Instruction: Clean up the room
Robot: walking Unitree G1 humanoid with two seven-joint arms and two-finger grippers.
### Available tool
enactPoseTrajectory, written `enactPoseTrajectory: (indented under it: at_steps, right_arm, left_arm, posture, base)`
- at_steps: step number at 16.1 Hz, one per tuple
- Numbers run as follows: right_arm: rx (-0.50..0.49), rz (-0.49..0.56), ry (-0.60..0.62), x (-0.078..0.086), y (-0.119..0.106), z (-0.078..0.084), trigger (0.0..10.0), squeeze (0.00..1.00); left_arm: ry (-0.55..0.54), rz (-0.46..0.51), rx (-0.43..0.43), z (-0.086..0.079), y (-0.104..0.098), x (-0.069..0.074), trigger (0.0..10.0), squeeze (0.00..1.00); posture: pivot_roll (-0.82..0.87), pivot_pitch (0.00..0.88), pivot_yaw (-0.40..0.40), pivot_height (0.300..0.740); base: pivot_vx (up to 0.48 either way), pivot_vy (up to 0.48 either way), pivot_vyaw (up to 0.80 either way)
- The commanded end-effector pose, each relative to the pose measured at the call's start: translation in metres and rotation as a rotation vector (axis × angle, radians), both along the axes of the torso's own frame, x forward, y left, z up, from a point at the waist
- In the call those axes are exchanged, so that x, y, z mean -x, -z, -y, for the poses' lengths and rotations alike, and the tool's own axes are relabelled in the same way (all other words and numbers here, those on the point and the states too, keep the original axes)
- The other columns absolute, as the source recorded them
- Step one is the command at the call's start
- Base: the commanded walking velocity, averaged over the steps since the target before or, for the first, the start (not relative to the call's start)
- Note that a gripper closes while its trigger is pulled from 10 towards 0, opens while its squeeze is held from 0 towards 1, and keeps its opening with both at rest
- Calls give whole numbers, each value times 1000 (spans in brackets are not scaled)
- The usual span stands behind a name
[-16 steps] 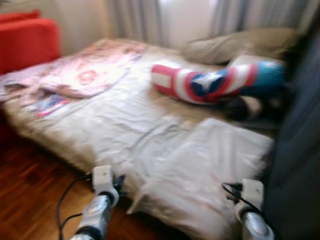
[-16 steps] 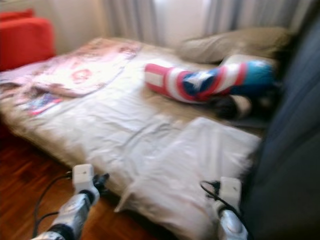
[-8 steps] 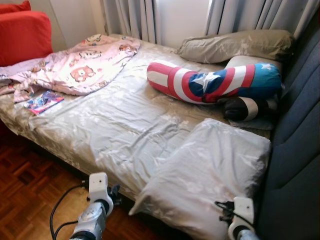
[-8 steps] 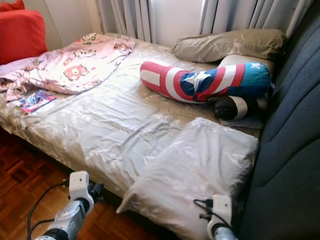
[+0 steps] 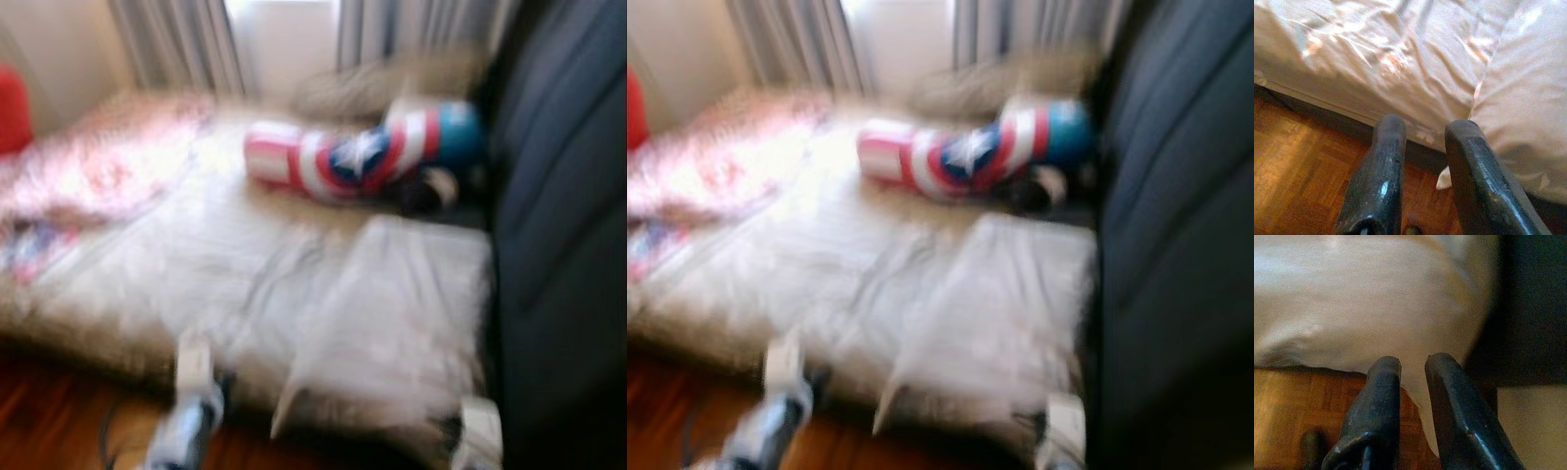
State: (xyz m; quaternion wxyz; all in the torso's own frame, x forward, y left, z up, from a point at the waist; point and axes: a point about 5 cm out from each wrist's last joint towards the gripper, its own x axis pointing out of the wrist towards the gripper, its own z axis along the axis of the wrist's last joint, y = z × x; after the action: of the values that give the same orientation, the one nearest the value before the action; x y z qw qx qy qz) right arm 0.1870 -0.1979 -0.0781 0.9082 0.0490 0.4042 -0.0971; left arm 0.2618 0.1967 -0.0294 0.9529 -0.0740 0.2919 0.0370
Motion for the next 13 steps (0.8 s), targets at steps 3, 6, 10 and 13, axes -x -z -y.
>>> enactPoseTrajectory:
  at_steps: [3,6,10,13]
  right_arm:
    - [-16,18,-9,-8,-3,-10,10000,0]
    - [-24,6,-13,-5,0,-17,10000,0]
    - [-26,-3,-41,-2,2,-22,10000,0]
    - [-41,12,-58,-8,-1,-27,10000,0]
  left_arm:
    - [-7,-13,-29,-11,-2,0,10000,0]
    - [2,-25,-46,-15,0,3,10000,0]
    - [-5,-44,-37,-15,3,6,10000,0]
    - [19,-56,-43,-13,4,6,10000,0]
  posture:
    - [-43,0,18,740]
    - [-40,0,28,740]
    - [-40,0,30,740]
    - [-44,0,37,740]
  base:
    - [0,480,-777]
    - [0,0,-785]
    - [0,240,-788]
    - [0,97,0]
